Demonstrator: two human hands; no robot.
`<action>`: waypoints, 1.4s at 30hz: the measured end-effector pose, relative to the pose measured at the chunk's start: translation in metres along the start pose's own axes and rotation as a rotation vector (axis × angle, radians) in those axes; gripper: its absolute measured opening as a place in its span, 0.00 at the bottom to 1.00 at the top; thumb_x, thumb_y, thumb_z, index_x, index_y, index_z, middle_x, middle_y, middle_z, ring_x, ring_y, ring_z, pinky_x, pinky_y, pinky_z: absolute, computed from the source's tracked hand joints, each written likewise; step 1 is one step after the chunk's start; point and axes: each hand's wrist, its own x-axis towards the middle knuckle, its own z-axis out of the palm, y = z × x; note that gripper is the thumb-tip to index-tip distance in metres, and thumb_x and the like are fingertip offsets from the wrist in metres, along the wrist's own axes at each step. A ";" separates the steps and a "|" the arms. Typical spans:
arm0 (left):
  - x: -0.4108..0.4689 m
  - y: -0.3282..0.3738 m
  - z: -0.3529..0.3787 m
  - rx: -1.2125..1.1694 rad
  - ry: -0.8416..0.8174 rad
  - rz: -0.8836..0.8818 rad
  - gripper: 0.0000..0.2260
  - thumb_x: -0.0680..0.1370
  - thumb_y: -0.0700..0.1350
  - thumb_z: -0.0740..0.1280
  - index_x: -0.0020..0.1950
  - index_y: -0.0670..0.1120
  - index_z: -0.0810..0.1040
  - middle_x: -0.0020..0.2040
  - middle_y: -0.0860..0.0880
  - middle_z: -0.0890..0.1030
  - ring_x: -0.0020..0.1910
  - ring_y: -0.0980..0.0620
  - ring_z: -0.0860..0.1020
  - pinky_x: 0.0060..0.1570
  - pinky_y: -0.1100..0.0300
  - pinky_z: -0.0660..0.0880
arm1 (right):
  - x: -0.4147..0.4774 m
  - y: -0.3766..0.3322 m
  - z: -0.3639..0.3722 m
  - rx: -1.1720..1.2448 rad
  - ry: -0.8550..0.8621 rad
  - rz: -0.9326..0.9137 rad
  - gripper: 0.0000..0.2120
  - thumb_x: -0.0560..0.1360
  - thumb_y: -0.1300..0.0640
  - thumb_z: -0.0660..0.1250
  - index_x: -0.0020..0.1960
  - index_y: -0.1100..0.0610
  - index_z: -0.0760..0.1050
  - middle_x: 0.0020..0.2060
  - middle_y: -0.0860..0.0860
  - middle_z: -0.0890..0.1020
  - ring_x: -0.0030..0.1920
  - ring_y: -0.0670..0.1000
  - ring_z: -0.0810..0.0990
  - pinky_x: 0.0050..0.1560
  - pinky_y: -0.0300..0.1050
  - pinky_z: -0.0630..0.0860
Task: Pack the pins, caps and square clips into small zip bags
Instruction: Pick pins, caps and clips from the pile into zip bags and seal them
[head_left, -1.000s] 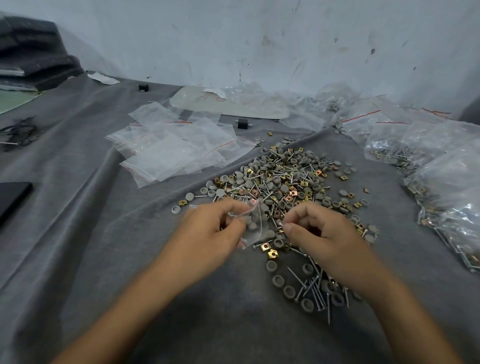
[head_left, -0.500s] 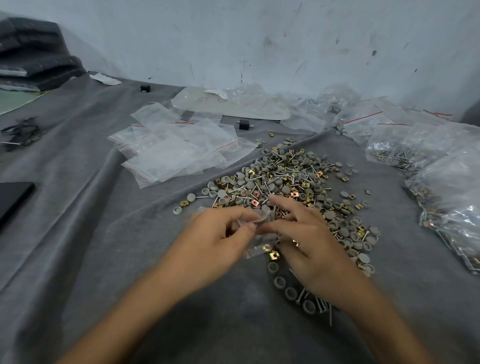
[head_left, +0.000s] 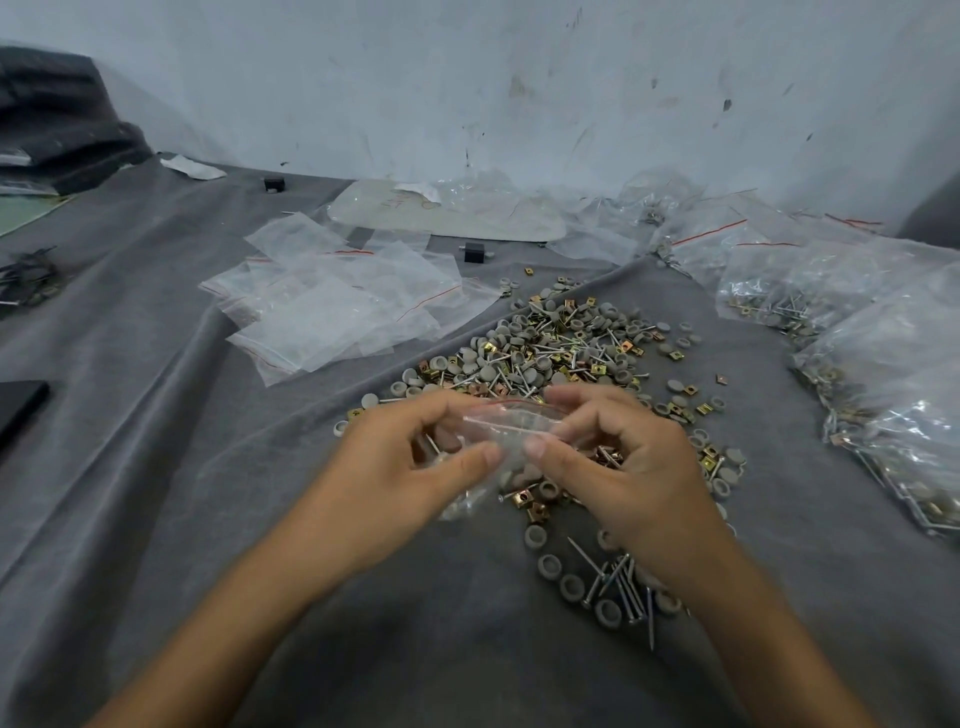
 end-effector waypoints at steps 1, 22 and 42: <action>0.000 0.002 0.001 -0.090 -0.002 -0.013 0.08 0.76 0.49 0.73 0.54 0.52 0.85 0.43 0.58 0.85 0.39 0.61 0.78 0.39 0.65 0.73 | 0.000 -0.001 0.000 0.086 -0.033 -0.007 0.07 0.72 0.46 0.76 0.41 0.49 0.82 0.49 0.44 0.85 0.52 0.44 0.84 0.50 0.44 0.81; -0.001 0.006 0.006 -0.276 0.084 0.017 0.06 0.75 0.50 0.72 0.45 0.49 0.85 0.38 0.47 0.84 0.34 0.48 0.77 0.36 0.56 0.75 | -0.001 -0.013 -0.006 0.376 -0.130 0.139 0.18 0.70 0.41 0.77 0.57 0.44 0.79 0.48 0.51 0.87 0.47 0.53 0.87 0.43 0.41 0.82; -0.005 0.004 0.011 -0.190 0.003 0.075 0.05 0.78 0.48 0.71 0.50 0.50 0.85 0.34 0.58 0.81 0.32 0.62 0.74 0.32 0.68 0.70 | -0.004 -0.012 -0.003 0.262 -0.138 0.045 0.05 0.72 0.49 0.75 0.43 0.50 0.82 0.34 0.49 0.83 0.34 0.43 0.78 0.36 0.36 0.74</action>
